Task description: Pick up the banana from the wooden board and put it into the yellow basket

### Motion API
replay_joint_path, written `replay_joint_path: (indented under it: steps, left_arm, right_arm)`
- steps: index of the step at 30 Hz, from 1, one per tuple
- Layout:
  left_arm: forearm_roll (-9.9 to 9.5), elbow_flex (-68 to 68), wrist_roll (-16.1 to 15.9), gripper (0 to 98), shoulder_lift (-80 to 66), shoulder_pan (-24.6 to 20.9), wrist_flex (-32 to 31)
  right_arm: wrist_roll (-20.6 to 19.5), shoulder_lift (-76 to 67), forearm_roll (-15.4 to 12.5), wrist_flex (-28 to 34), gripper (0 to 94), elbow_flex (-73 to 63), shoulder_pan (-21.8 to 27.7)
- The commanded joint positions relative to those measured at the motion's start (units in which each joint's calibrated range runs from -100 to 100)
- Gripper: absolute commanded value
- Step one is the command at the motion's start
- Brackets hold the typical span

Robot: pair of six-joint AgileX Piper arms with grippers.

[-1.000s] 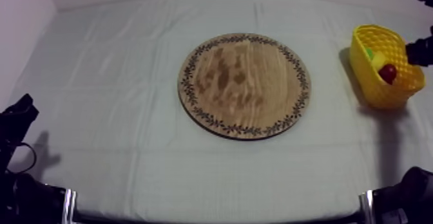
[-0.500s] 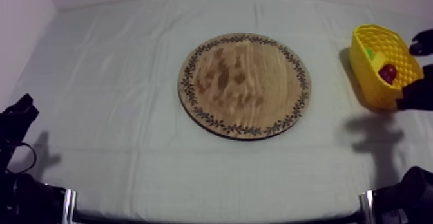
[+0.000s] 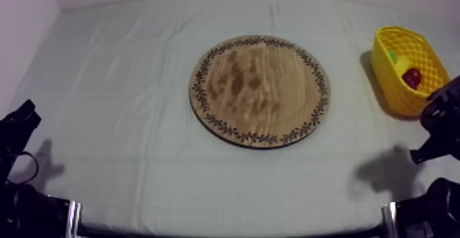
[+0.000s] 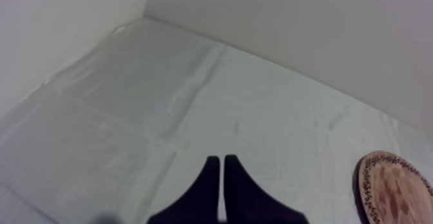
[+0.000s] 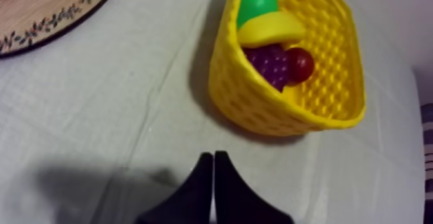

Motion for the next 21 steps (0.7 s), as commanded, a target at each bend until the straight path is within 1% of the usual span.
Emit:
replay_joint_path:
  steps: [1, 4, 9, 13, 21]
  left_arm:
    - [-0.01, 0.0, 0.0, 0.1, 0.0, 0.0, 0.0]
    - [-0.01, 0.0, 0.0, 0.1, 0.0, 0.0, 0.0]
    - [-0.01, 0.0, 0.0, 0.1, 0.0, 0.0, 0.0]
    - [-0.01, 0.0, 0.0, 0.1, 0.0, 0.0, 0.0]
    - [-0.01, 0.0, 0.0, 0.1, 0.0, 0.0, 0.0]
  right_arm:
    - [-12.6, -7.6, 1.5, -0.1, 0.3, 0.5, -1.4]
    - [-14.0, -12.7, 4.9, -1.7, 0.4, 2.1, -4.2]
    - [-14.7, -18.1, 8.5, -6.3, 0.4, 4.7, -8.2]
    - [-15.6, -19.0, 9.5, -7.6, 0.4, 5.3, -9.2]
    - [-18.3, -19.3, 9.8, -8.0, 0.4, 5.5, -9.9]
